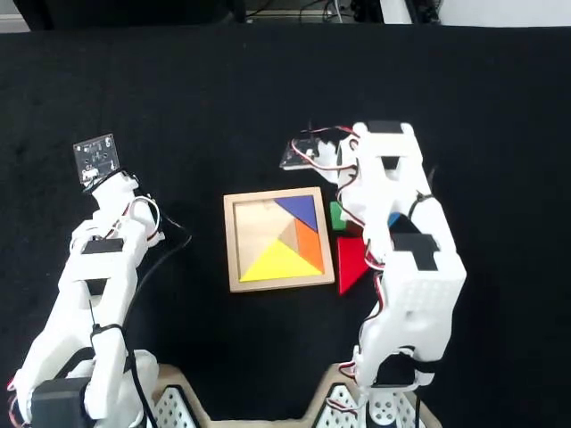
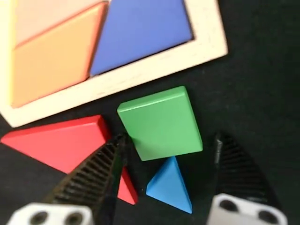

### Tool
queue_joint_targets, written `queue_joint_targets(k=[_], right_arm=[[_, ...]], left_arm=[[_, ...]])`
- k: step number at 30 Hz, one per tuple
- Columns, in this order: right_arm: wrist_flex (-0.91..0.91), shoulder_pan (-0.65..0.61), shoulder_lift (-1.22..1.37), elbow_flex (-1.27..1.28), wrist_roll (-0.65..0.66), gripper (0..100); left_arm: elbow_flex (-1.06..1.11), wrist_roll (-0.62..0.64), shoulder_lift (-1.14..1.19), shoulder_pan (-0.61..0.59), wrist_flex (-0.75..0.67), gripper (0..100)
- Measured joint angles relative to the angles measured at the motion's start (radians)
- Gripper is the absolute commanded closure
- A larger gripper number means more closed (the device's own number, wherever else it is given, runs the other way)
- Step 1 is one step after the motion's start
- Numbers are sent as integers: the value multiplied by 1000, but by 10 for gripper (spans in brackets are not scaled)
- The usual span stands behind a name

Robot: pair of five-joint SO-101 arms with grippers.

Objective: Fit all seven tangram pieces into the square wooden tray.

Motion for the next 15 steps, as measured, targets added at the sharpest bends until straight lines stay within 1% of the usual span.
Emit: queue_joint_targets(k=[4,8,12,15], right_arm=[[21,0,0,-3,14,698],[66,3,0,-18,127,698],[71,-3,0,-18,187,698],[71,-15,17,-23,207,698]], left_arm=[[0,0,0,0,0,967],[0,0,0,0,0,967],[0,0,0,0,0,967],[0,0,0,0,0,967]])
